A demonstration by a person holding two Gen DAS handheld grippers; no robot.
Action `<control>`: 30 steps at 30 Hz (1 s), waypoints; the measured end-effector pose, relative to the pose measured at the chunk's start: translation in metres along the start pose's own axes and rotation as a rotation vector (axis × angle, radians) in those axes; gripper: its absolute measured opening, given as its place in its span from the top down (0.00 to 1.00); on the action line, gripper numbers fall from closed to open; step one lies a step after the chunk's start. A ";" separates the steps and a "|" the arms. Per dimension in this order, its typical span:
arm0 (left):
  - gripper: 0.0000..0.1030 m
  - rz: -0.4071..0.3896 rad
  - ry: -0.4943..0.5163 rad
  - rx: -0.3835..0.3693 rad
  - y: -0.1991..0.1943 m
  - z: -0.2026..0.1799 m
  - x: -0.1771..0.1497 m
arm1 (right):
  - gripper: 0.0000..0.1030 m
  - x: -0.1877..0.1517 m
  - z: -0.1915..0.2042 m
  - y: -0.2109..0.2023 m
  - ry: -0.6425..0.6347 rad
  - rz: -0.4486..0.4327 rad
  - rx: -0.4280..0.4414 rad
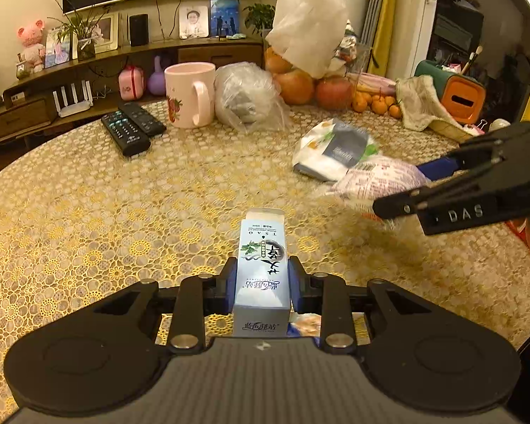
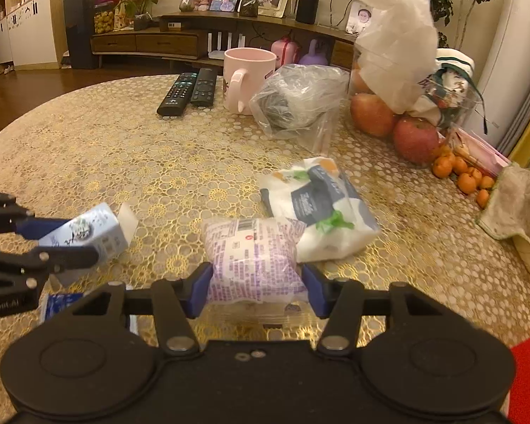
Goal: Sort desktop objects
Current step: 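Carry the milk carton and bread bag with both tools over the shoebox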
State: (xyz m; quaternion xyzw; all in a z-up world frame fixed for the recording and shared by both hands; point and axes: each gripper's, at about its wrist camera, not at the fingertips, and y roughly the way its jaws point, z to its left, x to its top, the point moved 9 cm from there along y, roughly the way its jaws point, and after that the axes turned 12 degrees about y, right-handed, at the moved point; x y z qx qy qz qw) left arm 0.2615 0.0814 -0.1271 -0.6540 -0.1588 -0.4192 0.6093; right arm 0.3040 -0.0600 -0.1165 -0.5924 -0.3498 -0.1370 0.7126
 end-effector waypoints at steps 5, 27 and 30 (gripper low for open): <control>0.73 -0.014 0.007 -0.001 -0.015 -0.014 0.010 | 0.48 -0.006 -0.004 -0.022 0.011 -0.014 0.006; 0.73 -0.072 0.087 -0.062 -0.080 -0.113 0.051 | 0.48 -0.039 -0.038 -0.143 0.041 -0.081 0.031; 0.73 -0.073 0.113 -0.076 -0.086 -0.133 0.054 | 0.48 -0.050 -0.047 -0.158 0.048 -0.082 0.038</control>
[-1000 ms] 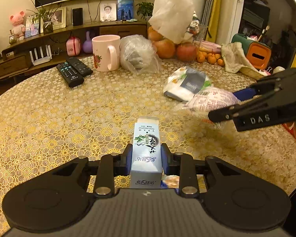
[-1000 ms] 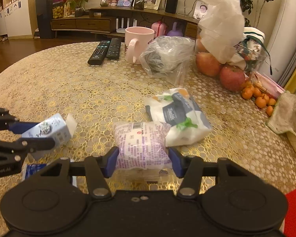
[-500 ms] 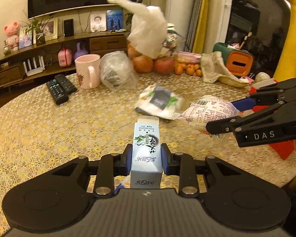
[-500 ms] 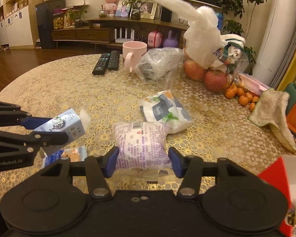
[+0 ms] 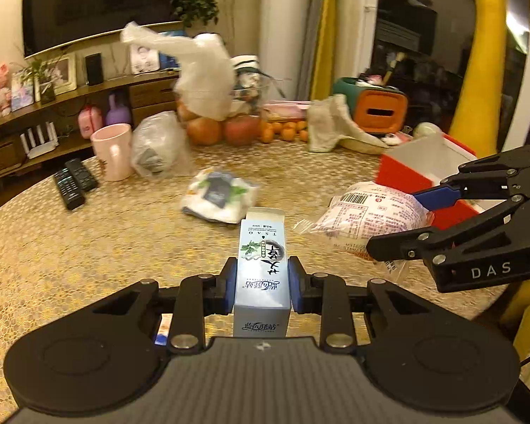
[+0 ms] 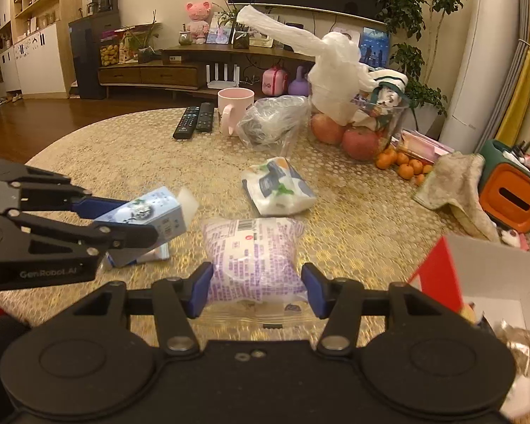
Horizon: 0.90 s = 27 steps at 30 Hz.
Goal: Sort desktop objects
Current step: 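Carry the milk carton and bread bag with both tools over the shoebox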
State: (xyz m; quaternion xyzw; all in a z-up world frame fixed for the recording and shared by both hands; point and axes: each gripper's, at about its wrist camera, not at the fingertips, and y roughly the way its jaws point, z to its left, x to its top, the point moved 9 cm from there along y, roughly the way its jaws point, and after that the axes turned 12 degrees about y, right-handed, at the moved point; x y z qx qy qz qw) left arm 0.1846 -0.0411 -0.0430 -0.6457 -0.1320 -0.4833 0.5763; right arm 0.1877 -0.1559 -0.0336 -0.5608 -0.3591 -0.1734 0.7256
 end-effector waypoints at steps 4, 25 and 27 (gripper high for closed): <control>0.73 0.003 0.037 -0.023 -0.002 -0.028 0.010 | 0.48 -0.010 -0.016 -0.021 0.014 -0.011 -0.008; 0.73 -0.015 0.167 -0.128 0.028 -0.155 0.074 | 0.48 -0.032 -0.149 -0.090 0.146 -0.091 -0.107; 0.73 -0.014 0.175 -0.141 0.034 -0.164 0.080 | 0.48 -0.033 -0.163 -0.091 0.162 -0.095 -0.124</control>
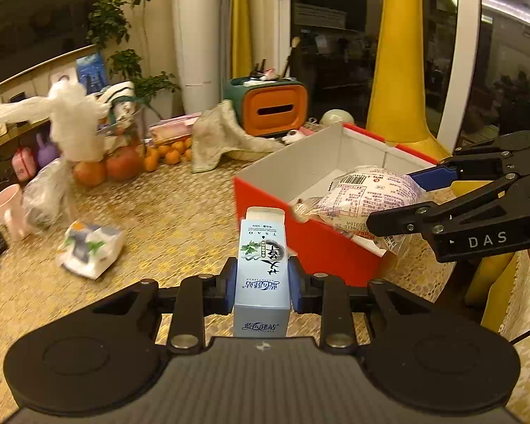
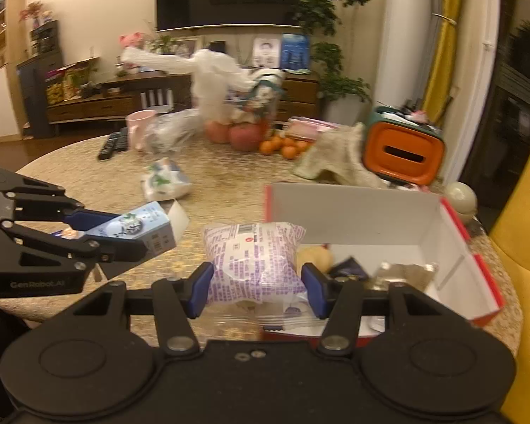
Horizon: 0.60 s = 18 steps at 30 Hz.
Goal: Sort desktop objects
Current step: 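Carry the milk carton and bread bag with both tools over the shoebox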
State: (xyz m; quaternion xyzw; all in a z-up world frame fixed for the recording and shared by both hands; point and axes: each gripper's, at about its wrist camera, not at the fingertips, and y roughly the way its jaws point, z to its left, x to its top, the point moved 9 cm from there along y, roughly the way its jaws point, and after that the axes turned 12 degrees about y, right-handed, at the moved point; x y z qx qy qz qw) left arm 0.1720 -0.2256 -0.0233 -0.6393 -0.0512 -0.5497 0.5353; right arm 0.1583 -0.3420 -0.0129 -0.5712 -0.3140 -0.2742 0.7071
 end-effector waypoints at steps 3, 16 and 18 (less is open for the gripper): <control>0.73 -0.003 0.002 -0.020 0.011 -0.009 0.012 | 0.48 0.002 -0.018 0.000 0.013 -0.007 -0.019; 0.73 0.005 0.047 -0.055 0.063 -0.036 0.057 | 0.48 0.016 -0.104 0.005 0.080 -0.034 -0.127; 0.73 0.008 0.063 -0.057 0.070 -0.041 0.063 | 0.48 0.017 -0.117 0.010 0.095 -0.031 -0.145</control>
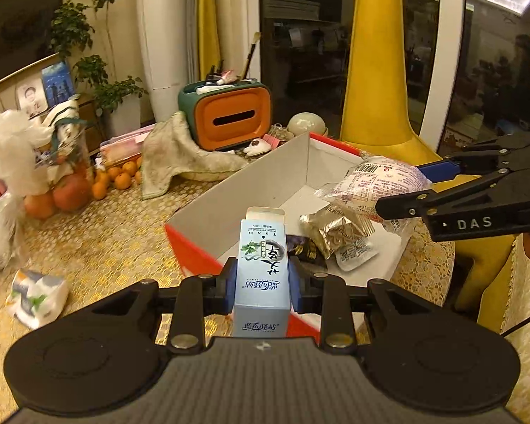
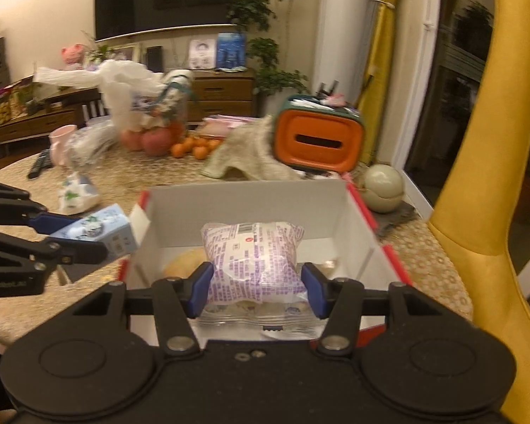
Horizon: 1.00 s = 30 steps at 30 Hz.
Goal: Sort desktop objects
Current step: 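Carry the milk carton and bread bag with both tools over the shoebox, then open left tool to drop milk carton while right tool releases bread bag in box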
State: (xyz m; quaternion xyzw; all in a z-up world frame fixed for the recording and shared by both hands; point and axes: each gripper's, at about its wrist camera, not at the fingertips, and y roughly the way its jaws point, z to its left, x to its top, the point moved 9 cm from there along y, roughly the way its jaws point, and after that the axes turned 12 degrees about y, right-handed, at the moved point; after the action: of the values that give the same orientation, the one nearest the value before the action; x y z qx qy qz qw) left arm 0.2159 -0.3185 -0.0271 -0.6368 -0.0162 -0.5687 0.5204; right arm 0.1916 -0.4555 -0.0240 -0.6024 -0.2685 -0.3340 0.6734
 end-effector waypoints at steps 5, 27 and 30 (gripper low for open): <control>0.73 0.020 0.017 -0.019 0.025 -0.011 0.014 | 0.48 0.003 -0.028 0.018 0.041 0.004 -0.044; 0.73 0.132 0.060 -0.082 0.105 -0.029 0.011 | 0.48 0.014 -0.062 0.107 0.052 0.073 -0.121; 0.73 0.152 0.060 -0.096 0.112 -0.030 0.006 | 0.48 0.010 -0.065 0.114 0.051 0.089 -0.129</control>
State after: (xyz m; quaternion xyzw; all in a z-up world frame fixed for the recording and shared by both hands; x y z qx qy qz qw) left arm 0.2649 -0.3937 -0.1001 -0.6430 0.0751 -0.5465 0.5313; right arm 0.2838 -0.5151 -0.0970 -0.6469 -0.2022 -0.3357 0.6541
